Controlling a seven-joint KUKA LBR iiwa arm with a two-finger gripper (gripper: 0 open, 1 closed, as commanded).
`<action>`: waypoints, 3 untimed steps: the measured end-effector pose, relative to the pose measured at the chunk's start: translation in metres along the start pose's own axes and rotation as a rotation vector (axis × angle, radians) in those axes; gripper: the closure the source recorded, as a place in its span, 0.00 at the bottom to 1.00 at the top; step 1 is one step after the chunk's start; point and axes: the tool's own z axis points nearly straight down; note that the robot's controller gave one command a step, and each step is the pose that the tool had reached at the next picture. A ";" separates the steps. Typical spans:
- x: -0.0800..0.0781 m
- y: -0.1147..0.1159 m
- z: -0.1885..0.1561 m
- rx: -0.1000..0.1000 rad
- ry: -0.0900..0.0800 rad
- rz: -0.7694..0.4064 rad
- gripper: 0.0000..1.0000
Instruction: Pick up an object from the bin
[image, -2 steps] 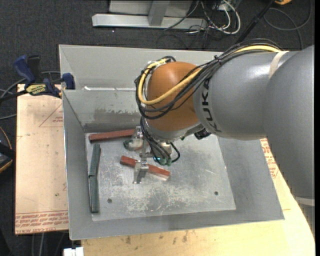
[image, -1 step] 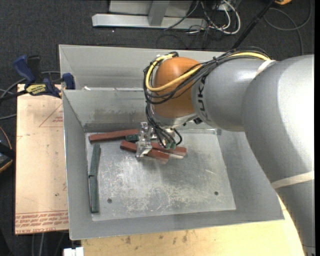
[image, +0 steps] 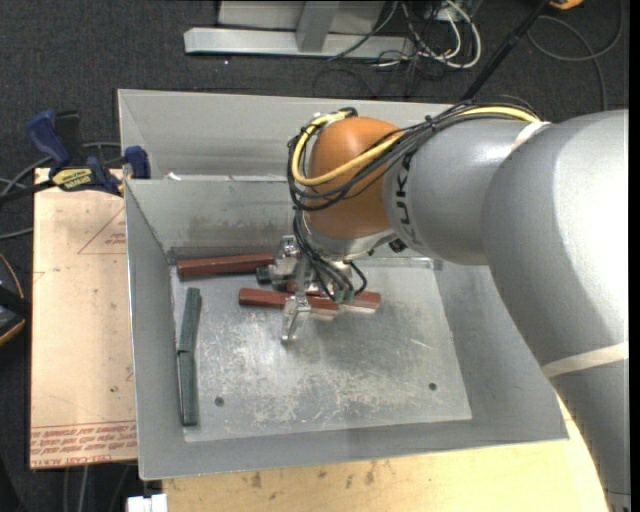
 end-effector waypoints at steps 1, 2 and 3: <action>-0.003 0.000 0.000 -0.002 -0.016 0.004 1.00; -0.003 0.000 0.000 -0.002 -0.017 0.004 1.00; 0.003 0.010 -0.148 0.003 0.002 0.049 1.00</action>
Offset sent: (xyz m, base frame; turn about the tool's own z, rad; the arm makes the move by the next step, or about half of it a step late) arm 0.0000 0.0000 0.0000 0.0000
